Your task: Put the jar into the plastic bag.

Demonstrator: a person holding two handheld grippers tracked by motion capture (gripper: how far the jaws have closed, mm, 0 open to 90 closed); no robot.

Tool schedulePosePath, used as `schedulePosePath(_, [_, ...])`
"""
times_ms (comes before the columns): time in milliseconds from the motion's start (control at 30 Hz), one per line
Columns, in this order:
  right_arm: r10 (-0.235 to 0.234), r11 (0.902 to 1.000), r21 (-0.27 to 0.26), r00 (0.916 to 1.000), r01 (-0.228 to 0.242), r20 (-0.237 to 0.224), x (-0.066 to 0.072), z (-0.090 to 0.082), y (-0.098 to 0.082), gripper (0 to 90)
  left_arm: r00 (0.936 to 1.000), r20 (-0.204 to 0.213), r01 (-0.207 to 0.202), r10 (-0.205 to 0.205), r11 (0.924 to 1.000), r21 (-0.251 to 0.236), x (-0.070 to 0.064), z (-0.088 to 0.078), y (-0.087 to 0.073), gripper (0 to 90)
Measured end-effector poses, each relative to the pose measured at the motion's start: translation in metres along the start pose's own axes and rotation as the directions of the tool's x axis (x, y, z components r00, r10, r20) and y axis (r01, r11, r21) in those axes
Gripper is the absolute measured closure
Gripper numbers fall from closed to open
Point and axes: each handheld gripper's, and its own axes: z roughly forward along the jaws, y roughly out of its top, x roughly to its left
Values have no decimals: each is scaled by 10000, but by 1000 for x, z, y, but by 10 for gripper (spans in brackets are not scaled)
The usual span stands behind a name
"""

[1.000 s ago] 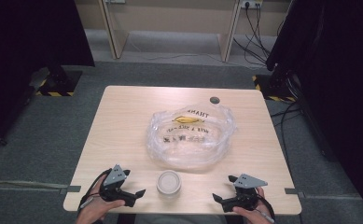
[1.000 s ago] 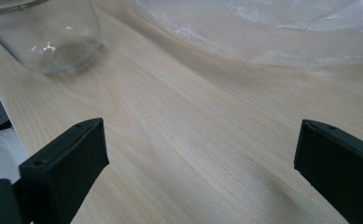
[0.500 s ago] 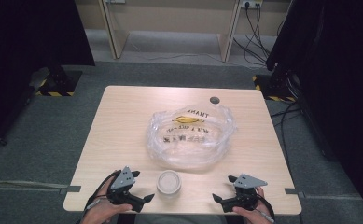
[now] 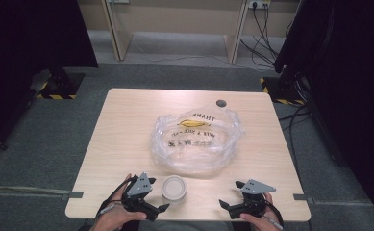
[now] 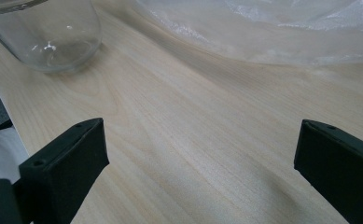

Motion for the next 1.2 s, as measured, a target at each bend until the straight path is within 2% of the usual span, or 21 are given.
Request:
schedulePosePath(667, [-44, 10000, 22, 10000, 44, -83, 2, 1, 0, 30, 9992, -34, -391, 393, 9982, 464, -3, 30, 16, 23])
schedulePosePath(967, [-19, 10000, -18, 10000, 19, -74, 1, 0, 0, 30, 9990, -65, -438, 444, 9961, 772, -3, 45, 17, 32])
schedulePosePath(1067, [-19, 10000, -18, 10000, 18, -78, 1, 0, 0, 30, 9991, 44, -419, 417, 9962, 761, -2, 47, 17, 76])
schedulePosePath(1200, [-2, 10000, -14, 10000, 2, -87, 1, 1, 0, 30, 9984, -43, -563, 568, 9955, 762, -3, 47, 18, 92])
